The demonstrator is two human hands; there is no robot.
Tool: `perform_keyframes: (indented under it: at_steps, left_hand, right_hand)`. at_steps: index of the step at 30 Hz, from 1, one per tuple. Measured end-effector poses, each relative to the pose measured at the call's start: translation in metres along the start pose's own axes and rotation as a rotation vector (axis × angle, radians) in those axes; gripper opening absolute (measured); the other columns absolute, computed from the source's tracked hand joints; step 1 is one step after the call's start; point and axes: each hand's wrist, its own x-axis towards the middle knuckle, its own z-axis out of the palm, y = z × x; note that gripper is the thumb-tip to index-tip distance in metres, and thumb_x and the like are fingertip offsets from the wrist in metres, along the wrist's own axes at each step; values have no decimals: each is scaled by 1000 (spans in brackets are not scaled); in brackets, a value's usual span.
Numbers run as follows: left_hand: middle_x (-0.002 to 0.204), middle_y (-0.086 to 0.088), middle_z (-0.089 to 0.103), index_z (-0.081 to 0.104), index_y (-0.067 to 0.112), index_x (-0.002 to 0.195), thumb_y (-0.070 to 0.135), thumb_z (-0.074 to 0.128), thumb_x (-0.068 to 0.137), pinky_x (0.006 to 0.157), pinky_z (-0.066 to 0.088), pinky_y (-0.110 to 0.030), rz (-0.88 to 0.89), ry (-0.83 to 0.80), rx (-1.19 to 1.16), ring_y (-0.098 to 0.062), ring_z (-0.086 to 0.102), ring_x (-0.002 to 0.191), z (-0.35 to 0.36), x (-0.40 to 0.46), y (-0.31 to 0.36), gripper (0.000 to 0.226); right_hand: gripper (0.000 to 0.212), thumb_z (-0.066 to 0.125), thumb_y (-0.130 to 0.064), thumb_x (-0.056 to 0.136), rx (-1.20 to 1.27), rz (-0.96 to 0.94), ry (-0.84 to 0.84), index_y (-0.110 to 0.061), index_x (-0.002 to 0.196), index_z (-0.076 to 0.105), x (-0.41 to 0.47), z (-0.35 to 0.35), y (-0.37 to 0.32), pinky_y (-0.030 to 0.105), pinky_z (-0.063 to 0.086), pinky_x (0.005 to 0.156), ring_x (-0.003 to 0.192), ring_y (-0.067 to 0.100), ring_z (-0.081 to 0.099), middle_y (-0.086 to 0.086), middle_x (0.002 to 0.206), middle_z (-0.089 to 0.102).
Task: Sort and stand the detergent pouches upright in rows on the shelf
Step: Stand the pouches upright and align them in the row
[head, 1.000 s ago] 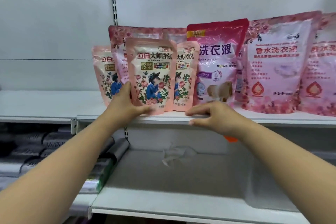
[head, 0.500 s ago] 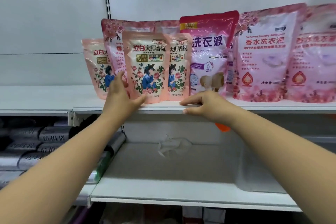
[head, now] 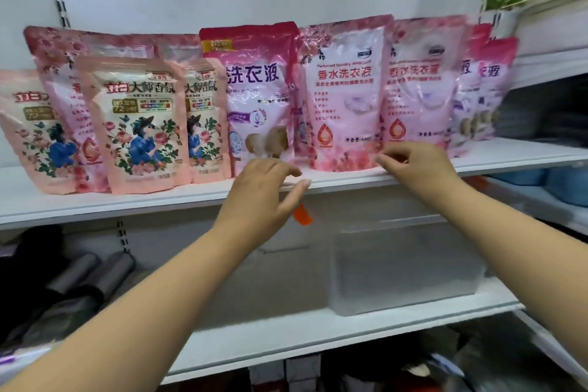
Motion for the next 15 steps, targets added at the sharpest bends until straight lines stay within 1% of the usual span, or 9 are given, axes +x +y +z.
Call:
perform_keyframes:
  at_steps: [1, 4, 7, 8, 10, 12, 13, 14, 15]
  left_hand:
    - [107, -7, 63, 64, 10, 106, 42, 46, 86, 78, 20, -14, 29, -5, -24, -23, 50, 106, 11, 6, 13, 42]
    - [107, -3, 63, 64, 12, 108, 39, 49, 91, 79, 24, -17, 99, -33, -67, -20, 50, 105, 42, 25, 51, 35]
    - [104, 2, 63, 63, 17, 108, 39, 42, 94, 76, 30, -23, 105, -69, -85, -16, 51, 101, 69, 49, 83, 34]
    - [101, 3, 64, 63, 18, 106, 41, 40, 93, 74, 32, -24, 102, -59, -90, -15, 52, 98, 78, 59, 94, 36]
    - [98, 4, 63, 64, 19, 104, 43, 41, 92, 73, 35, -26, 78, -50, -118, -13, 53, 93, 89, 74, 112, 36]
    - [96, 6, 61, 62, 20, 104, 44, 43, 92, 75, 41, -28, 21, -61, -135, -11, 53, 91, 102, 89, 130, 33]
    - [93, 9, 58, 61, 22, 102, 45, 43, 92, 72, 43, -28, -23, -57, -115, -10, 53, 88, 109, 95, 138, 31]
    - [88, 11, 55, 58, 26, 97, 48, 43, 91, 67, 42, -28, -82, -31, -76, -10, 52, 83, 116, 99, 144, 27]
    - [83, 12, 52, 54, 28, 91, 50, 43, 90, 62, 39, -27, -165, 8, -21, -11, 50, 78, 121, 101, 146, 25]
  right_hand:
    - [23, 56, -22, 90, -8, 51, 33, -7, 100, 70, -2, -9, 16, 18, 27, 63, 85, 14, 52, 9, 101, 69]
    - [25, 56, -23, 90, 39, 203, 135, -9, 107, 67, -1, -33, 60, 17, 30, 72, 89, 11, 50, 8, 107, 67]
    - [29, 59, -28, 88, 127, 285, 210, -10, 110, 62, 9, -52, 97, 22, 36, 75, 90, 15, 53, 5, 101, 63]
    - [32, 59, -30, 88, 151, 296, 204, -10, 113, 59, 14, -58, 109, 24, 37, 75, 92, 17, 53, 4, 101, 60]
    - [42, 61, -34, 85, 175, 314, 133, -10, 119, 54, 23, -65, 127, 27, 39, 79, 96, 19, 52, 2, 102, 55]
    - [56, 63, -39, 83, 238, 346, 32, -8, 127, 48, 36, -76, 147, 32, 43, 90, 105, 22, 53, 3, 112, 53]
    - [63, 64, -40, 82, 298, 361, -4, -7, 131, 44, 44, -82, 157, 35, 44, 94, 108, 23, 53, 6, 121, 52]
    - [67, 63, -42, 82, 339, 362, -36, -6, 134, 41, 52, -88, 164, 35, 44, 96, 110, 23, 52, 8, 127, 50]
    - [69, 62, -44, 83, 340, 360, -62, -5, 134, 39, 61, -91, 171, 33, 42, 95, 108, 22, 51, 9, 126, 50]
